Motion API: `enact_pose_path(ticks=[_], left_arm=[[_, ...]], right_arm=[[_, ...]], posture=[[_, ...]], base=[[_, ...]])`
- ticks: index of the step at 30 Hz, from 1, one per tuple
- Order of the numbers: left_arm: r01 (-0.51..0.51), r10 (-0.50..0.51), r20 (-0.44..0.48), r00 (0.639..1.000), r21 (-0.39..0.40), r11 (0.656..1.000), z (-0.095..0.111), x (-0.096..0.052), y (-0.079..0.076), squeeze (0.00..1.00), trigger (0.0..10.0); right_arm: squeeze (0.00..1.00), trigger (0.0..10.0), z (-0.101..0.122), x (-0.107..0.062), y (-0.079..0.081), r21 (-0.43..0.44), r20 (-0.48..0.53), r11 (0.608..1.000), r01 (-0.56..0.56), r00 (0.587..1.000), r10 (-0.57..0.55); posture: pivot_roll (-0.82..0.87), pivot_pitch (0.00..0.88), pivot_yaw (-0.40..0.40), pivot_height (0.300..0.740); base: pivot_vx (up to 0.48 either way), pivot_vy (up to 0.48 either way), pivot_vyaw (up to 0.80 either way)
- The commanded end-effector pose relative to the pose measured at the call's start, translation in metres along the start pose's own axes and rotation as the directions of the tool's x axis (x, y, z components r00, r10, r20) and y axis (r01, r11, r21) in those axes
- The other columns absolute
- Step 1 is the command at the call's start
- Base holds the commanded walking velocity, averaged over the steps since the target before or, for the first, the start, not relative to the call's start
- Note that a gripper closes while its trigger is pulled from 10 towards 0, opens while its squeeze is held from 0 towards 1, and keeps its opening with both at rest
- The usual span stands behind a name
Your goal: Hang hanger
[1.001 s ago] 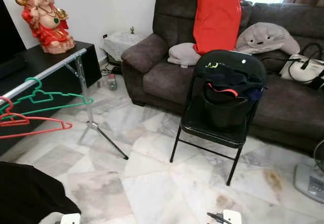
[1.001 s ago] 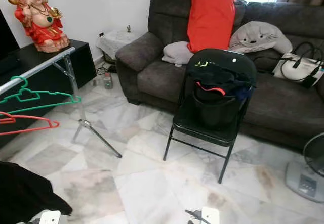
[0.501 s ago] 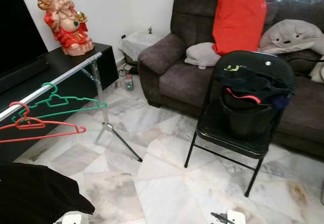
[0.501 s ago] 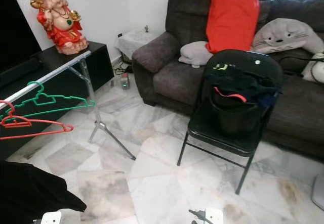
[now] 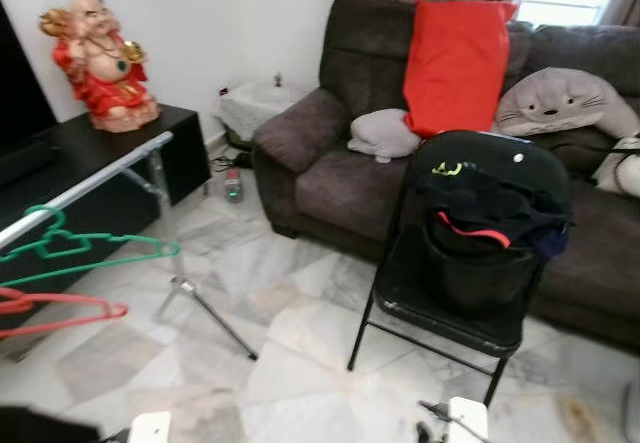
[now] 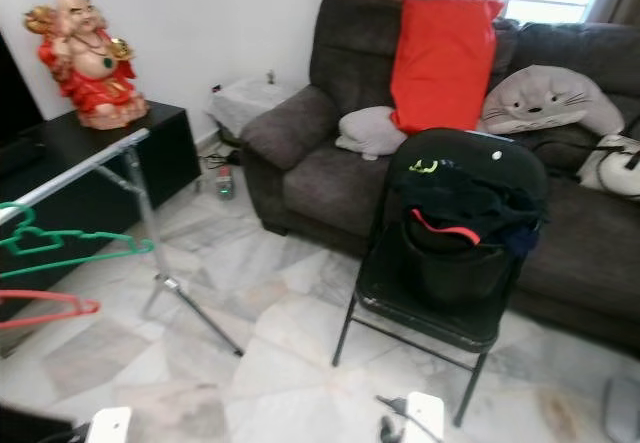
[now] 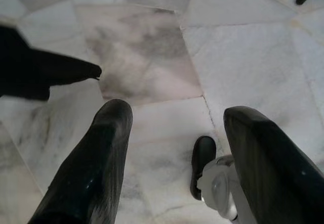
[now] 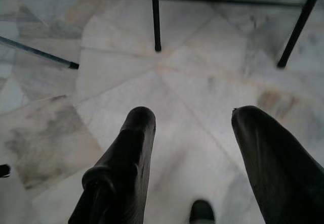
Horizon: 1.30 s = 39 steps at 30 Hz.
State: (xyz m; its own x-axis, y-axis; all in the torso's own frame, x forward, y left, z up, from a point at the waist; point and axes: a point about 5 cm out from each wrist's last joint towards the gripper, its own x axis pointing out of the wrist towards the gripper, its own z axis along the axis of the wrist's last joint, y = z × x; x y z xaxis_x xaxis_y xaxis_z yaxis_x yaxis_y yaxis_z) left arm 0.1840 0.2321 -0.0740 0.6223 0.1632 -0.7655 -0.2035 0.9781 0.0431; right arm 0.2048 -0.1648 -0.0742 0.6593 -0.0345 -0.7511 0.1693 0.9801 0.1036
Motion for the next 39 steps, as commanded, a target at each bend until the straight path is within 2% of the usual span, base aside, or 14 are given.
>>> enact_pose_path(ticks=[1, 10, 14, 17, 21, 25, 27, 28, 32, 39], left_arm=[[0.011, -0.011, 0.005, 1.0, -0.02, 1.0, 0.005, 0.002, -0.008, 0.0, 10.0], [0.0, 0.0, 0.003, 1.0, -0.049, 0.999, -0.001, 0.001, -0.01, 0.0, 10.0], [-0.017, 0.017, -0.008, 1.0, -0.065, 0.998, -0.008, -0.001, -0.006, 0.0, 10.0], [-0.019, 0.017, -0.04, 0.999, -0.048, 0.999, -0.02, -0.005, -0.002, 0.0, 10.0], [-0.029, 0.026, -0.083, 0.996, -0.033, 0.999, -0.04, -0.012, 0.009, 0.0, 10.0], [-0.027, 0.026, -0.115, 0.993, -0.007, 1.0, -0.051, -0.016, 0.01, 0.0, 10.0], [-0.018, 0.017, -0.118, 0.993, -0.002, 1.0, -0.052, -0.016, 0.009, 0.0, 10.0], [0.017, -0.013, -0.129, 0.992, 0.031, 0.999, -0.054, -0.016, 0.004, 0.0, 10.0], [0.038, -0.029, -0.137, 0.99, 0.07, 0.997, -0.052, -0.015, 0.003, 0.0, 10.0], [0.016, -0.009, -0.108, 0.994, 0.067, 0.998, -0.041, -0.012, 0.011, 0.0, 10.0]], right_arm=[[0.0, 10.0, 0.003, 0.0, -0.012, 0.012, 0.005, 0.999, 0.04, 0.999, -0.04], [0.0, 10.0, 0.002, -0.001, -0.017, 0.004, -0.003, 0.998, 0.059, 0.998, -0.059], [0.0, 10.0, -0.003, -0.002, -0.018, 0.017, -0.014, 0.997, 0.078, 0.997, -0.078], [0.0, 10.0, -0.011, -0.005, -0.021, 0.059, -0.024, 0.993, 0.106, 0.994, -0.105], [0.0, 10.0, -0.028, -0.01, -0.026, 0.072, -0.063, 0.989, 0.127, 0.991, -0.122], [0.0, 10.0, -0.042, -0.015, -0.033, 0.091, -0.082, 0.984, 0.153, 0.986, -0.146], [0.0, 10.0, -0.044, -0.016, -0.034, 0.091, -0.083, 0.984, 0.156, 0.985, -0.149], [0.0, 10.0, -0.048, -0.019, -0.038, 0.09, -0.081, 0.983, 0.16, 0.985, -0.153], [0.0, 10.0, -0.051, -0.02, -0.039, 0.121, -0.074, 0.978, 0.173, 0.984, -0.165], [0.0, 10.0, -0.052, -0.019, -0.032, 0.107, -0.09, 0.982, 0.155, 0.985, -0.146]], posture=[[0.05, 0.0, 0.022, 0.74], [0.06, 0.0, -0.037, 0.74], [0.03, 0.0, -0.023, 0.74], [0.02, 0.0, -0.004, 0.74], [0.03, 0.0, 0.007, 0.74], [0.03, 0.0, 0.019, 0.74], [0.02, 0.0, 0.03, 0.74], [0.0, 0.0, 0.047, 0.74], [-0.02, 0.0, 0.066, 0.74], [-0.01, 0.0, 0.059, 0.74]], base=[[0.382, 0.0, 0.0], [0.38, 0.0, 0.0], [0.381, 0.0, 0.0], [0.376, 0.0, 0.0], [0.376, 0.0, 0.0], [0.176, 0.0, 0.0], [0.0, 0.0, 0.0], [0.0, 0.0, 0.0], [0.0, 0.0, 0.0], [0.0, 0.0, 0.0]])
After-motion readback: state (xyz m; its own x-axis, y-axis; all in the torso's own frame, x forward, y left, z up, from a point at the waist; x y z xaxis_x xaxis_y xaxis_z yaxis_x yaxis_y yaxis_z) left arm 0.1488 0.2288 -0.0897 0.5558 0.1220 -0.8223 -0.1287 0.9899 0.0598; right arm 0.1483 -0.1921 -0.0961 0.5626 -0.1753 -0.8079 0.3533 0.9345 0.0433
